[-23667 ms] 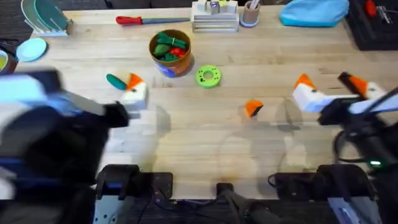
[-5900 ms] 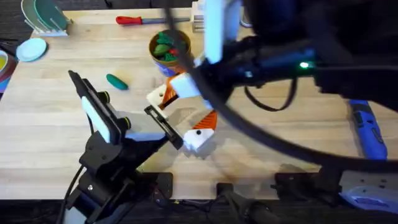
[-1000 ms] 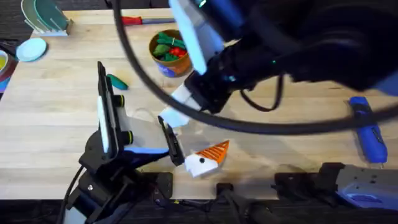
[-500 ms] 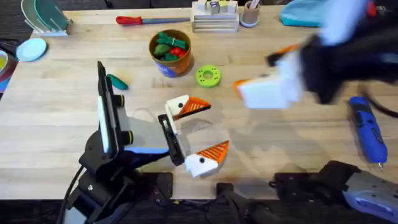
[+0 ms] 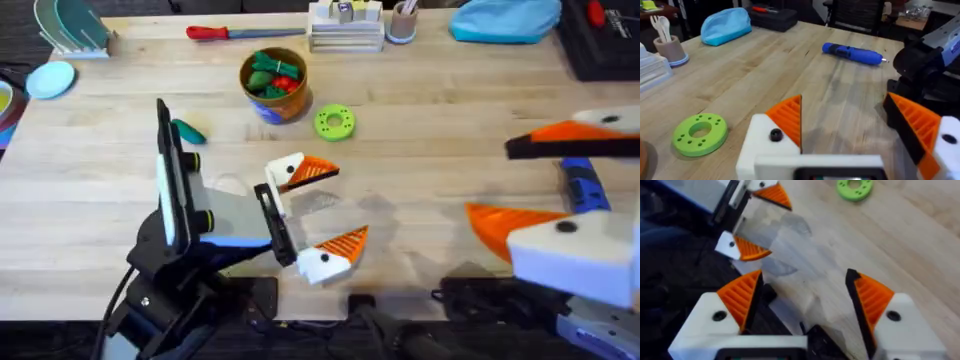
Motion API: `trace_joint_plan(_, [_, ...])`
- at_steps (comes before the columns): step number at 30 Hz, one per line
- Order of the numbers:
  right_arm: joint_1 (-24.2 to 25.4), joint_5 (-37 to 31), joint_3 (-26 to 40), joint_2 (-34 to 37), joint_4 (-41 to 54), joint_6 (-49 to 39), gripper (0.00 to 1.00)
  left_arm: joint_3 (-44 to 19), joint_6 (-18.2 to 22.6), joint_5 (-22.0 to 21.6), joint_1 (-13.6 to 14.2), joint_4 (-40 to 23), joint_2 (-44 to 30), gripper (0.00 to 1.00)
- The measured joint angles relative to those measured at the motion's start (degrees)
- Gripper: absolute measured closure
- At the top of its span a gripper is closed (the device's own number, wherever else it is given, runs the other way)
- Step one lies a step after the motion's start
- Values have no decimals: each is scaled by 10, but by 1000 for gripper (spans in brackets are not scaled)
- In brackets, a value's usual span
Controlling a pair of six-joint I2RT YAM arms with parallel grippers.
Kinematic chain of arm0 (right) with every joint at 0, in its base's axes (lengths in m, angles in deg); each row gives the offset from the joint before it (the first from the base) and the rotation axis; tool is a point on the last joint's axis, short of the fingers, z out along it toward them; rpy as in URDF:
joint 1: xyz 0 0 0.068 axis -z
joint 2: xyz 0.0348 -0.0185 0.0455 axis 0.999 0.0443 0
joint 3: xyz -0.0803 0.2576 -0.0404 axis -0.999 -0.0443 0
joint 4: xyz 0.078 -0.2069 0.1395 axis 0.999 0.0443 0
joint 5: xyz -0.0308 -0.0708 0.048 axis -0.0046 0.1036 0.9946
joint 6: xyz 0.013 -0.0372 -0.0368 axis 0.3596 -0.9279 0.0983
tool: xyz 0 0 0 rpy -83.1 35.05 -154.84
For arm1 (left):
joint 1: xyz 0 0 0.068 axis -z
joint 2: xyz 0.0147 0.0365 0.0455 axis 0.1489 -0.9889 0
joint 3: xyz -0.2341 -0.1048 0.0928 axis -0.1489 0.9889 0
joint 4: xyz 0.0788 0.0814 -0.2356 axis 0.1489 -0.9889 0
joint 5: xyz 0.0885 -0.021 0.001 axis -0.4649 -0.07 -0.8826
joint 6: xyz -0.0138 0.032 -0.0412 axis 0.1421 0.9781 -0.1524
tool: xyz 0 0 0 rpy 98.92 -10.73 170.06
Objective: Pick up the gripper from the table and insert it into the empty holder that is missing its gripper. Then pick up a screw, insert it into the mounting hole, and use the screwdriver to tighten it. Finally, clean up the table by picking up the vegetable and placing it into the bucket.
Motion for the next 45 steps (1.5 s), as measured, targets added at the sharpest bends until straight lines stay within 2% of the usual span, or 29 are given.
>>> trace_joint_plan(7, [0, 33, -10, 3, 0, -24, 24, 0, 0, 0, 0, 0, 0, 24])
trace_joint_plan(13, [0, 37, -10, 3, 0, -34, 23, 0, 0, 0, 0, 1, 0, 930])
trace_joint_plan(14, [0, 37, -10, 3, 0, -35, 24, 0, 3, 0, 0, 1, 0, 976])
trace_joint_plan(32, [0, 23, -10, 3, 0, -42, 20, 0, 4, 0, 0, 1, 0, 986])
trace_joint_plan(40, [11, -141, -11, 5, 12, 41, 21, 0, 4, 0, 0, 1, 0, 986])
trace_joint_plan(43, [44, -212, -11, 5, 25, 71, 21, 0, 4, 0, 0, 1, 0, 986])
trace_joint_plan(45, [84, -251, -13, 5, 28, 84, 21, 0, 4, 0, 0, 1, 0, 986])
